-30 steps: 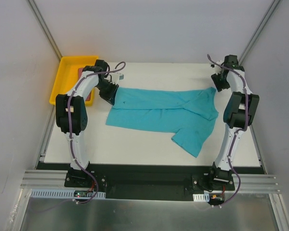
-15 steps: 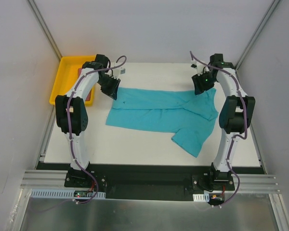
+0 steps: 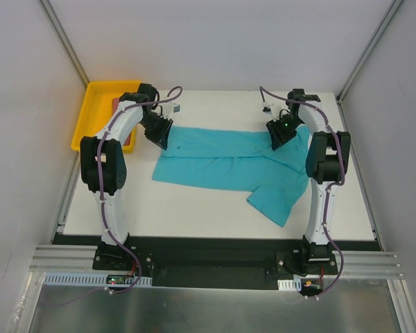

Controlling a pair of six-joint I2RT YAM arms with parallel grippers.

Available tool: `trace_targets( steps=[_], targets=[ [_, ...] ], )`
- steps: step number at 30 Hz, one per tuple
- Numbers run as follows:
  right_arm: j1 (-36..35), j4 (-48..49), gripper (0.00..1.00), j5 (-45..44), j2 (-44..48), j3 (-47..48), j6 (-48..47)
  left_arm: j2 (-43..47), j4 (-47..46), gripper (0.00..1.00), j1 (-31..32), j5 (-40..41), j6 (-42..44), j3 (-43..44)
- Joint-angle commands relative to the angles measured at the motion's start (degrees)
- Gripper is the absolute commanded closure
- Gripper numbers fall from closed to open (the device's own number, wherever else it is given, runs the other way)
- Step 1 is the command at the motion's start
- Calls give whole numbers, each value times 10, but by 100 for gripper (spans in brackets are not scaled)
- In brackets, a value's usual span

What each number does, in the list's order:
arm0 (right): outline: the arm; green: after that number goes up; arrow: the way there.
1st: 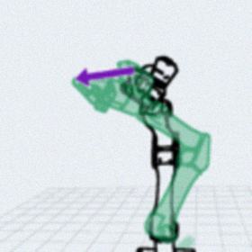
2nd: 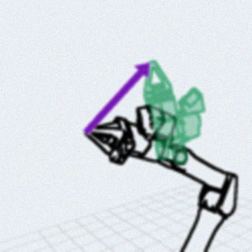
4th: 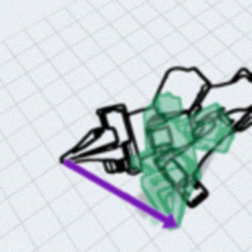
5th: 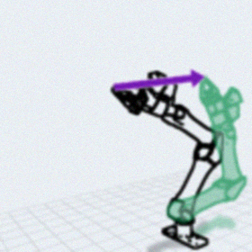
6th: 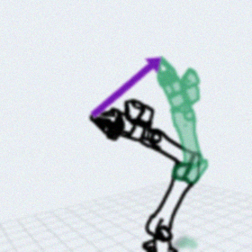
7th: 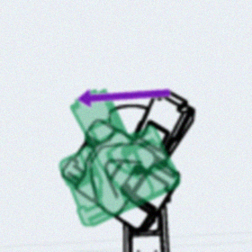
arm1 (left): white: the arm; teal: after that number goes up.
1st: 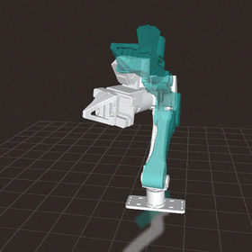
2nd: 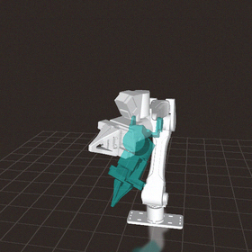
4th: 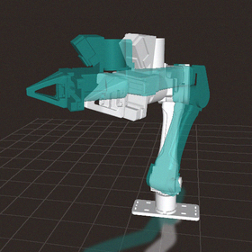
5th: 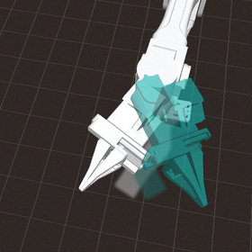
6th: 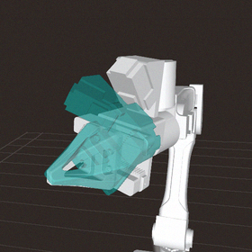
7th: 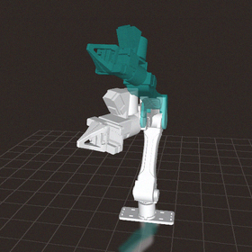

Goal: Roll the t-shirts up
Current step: Fold the T-shirt at the center of the board.

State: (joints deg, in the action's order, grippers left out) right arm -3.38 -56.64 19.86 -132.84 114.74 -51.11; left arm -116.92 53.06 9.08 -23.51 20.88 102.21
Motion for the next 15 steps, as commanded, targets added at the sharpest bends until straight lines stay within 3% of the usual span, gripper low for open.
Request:
trace_targets(
  steps=[1,4,15],
  targets=[
    [-1,-41,60,19,-8,30,-21,25,11,83,5,7,11,3],
    [-6,-44,67,29,-8,22,-19,20,11,83,5,10,12,7],
    [-17,-25,68,12,-2,1,-7,18,11,83,8,16,14,8]
  ],
)
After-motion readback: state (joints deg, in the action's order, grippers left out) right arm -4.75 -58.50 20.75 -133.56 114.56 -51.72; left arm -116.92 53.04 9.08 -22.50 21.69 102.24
